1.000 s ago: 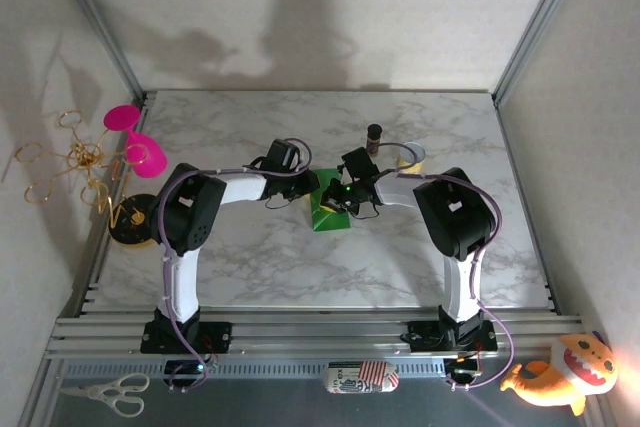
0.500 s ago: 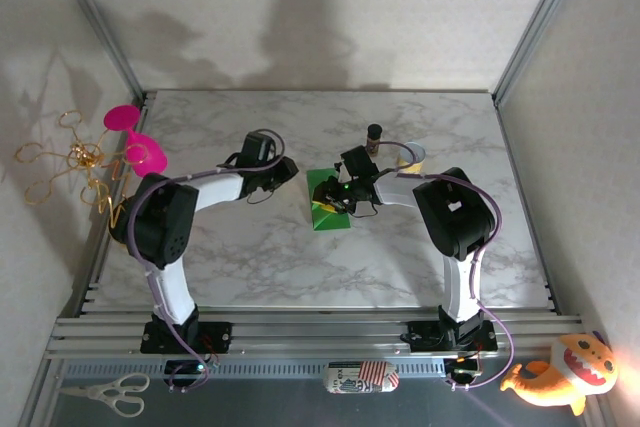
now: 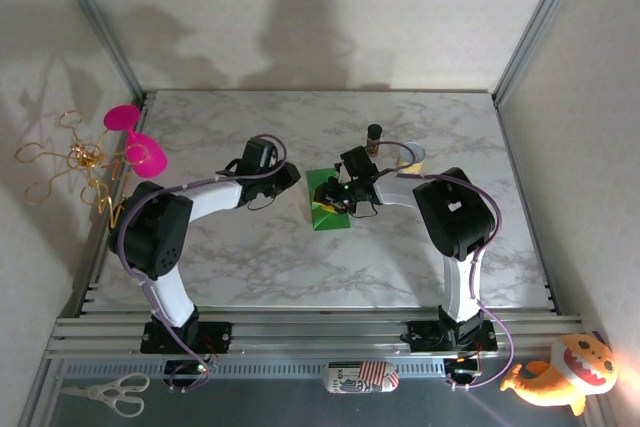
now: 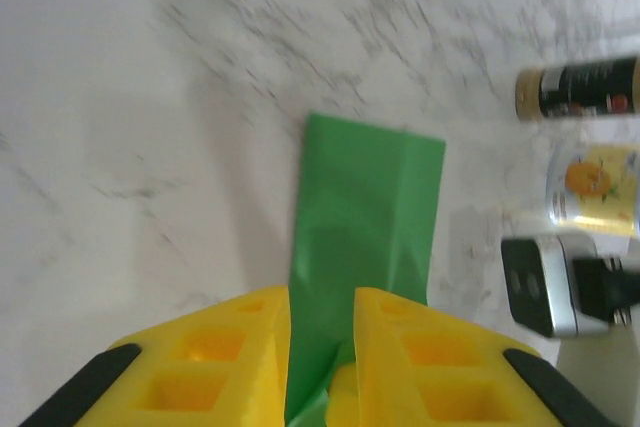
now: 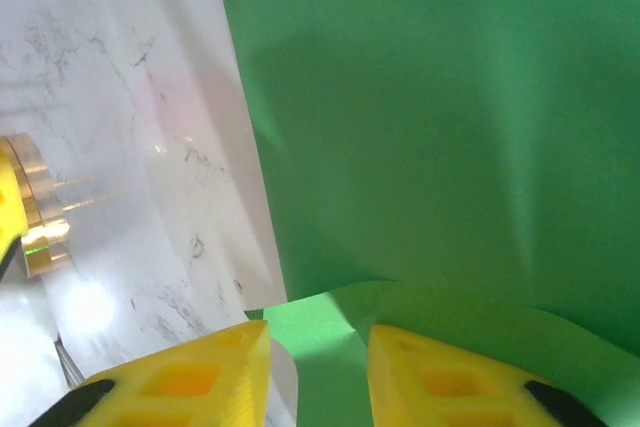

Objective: Fold a paper plane with a square sheet of paper (pick it up from the middle)
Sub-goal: Fold the triangle a second time at the center of the table.

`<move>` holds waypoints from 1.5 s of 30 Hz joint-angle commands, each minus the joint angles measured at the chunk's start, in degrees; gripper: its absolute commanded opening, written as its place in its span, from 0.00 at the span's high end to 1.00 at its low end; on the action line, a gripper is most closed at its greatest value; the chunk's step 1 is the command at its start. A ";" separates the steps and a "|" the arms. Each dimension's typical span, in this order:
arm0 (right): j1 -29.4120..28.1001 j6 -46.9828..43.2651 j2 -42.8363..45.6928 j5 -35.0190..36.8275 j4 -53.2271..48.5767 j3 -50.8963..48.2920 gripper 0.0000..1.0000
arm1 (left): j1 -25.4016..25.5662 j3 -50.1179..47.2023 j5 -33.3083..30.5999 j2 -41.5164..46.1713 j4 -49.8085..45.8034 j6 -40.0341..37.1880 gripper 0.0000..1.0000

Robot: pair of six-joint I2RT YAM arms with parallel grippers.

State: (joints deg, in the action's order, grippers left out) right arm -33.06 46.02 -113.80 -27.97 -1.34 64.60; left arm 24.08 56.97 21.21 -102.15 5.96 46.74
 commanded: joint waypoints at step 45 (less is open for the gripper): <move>0.57 -1.56 5.31 2.13 1.27 -2.17 0.95 | 6.95 4.46 -1.16 -10.48 -9.46 -5.03 1.00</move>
State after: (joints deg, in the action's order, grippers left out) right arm -32.97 44.91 -111.68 -26.61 -1.85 63.18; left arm 30.68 60.82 22.24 -110.56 0.32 43.44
